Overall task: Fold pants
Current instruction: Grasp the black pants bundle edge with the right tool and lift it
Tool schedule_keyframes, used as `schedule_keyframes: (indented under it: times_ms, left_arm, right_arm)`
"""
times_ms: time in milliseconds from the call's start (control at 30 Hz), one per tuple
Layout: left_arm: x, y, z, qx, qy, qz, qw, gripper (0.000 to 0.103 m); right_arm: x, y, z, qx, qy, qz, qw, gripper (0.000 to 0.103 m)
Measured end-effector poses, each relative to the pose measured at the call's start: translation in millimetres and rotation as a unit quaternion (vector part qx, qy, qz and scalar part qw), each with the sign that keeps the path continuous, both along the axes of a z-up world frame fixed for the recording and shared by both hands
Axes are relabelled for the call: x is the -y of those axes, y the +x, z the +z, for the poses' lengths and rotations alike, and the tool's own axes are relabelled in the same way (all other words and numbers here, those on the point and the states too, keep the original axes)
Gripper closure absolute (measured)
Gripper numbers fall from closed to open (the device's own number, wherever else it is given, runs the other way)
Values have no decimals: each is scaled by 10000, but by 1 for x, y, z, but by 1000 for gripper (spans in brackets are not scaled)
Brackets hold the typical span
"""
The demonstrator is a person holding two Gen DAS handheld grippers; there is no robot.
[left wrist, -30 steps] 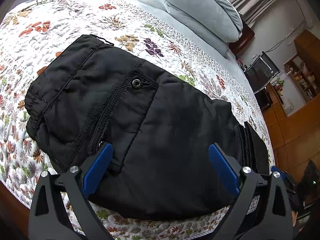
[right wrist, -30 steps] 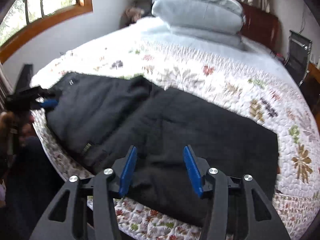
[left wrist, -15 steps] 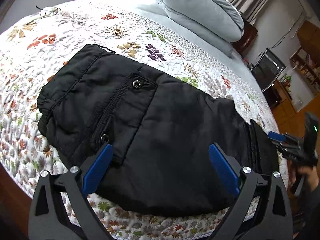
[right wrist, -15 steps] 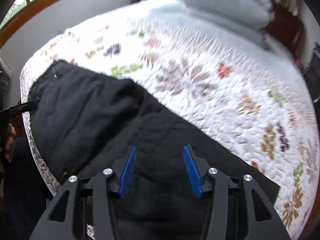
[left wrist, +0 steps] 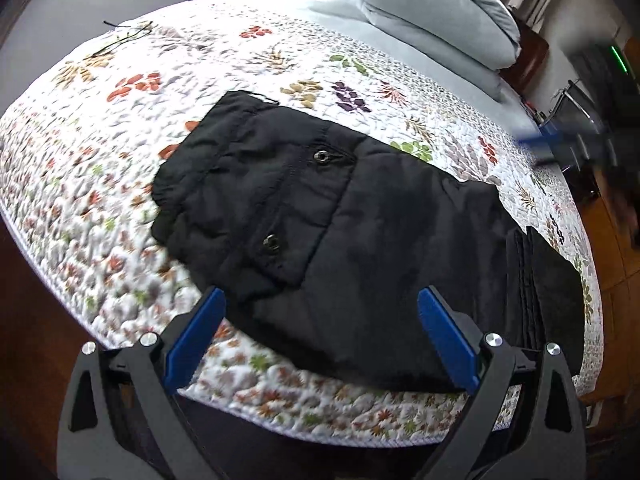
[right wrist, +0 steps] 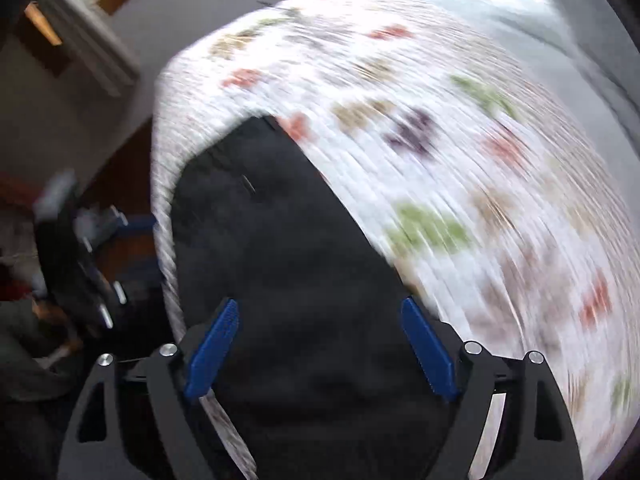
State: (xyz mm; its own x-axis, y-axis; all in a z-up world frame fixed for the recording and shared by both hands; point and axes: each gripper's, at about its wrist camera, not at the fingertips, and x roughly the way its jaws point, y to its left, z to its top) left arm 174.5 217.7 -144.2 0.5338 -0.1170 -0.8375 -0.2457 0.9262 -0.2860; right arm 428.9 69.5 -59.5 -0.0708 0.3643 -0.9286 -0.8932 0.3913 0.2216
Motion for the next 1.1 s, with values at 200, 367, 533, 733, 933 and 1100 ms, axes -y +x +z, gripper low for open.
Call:
schedule_keyframes:
  times_ms: [200,367,533,733,933,1100]
  left_arm:
    - [-25,-8,-4,-91,-142,295,9994,6]
    - [-50,-18,-19,19,-985,621,9932,6]
    - [-92,-45,-52,387,-2851,1437,9469,6]
    - [-101,-47,-71,667,-3828,1717,9053,7]
    - [-102,-28,-78,563,-3944,1888,8976,7]
    - [-110,-21,-87,431,-4165,2075,8841,6]
  right_arm:
    - [-116,32,-21,-411,-188,815,9957,15]
    - [-178,44,-52,-761,-446,1300,9876,14]
    - [-212,56,-76,-1236,-638,1448,9796,11]
    - [-225,58,-101,-1878,-751,1671,9650,11]
    - [-232,59,-118,-2498,-601,1782,9499,11]
    - [-237,59,-130,-2506,-708,1839,9478,11]
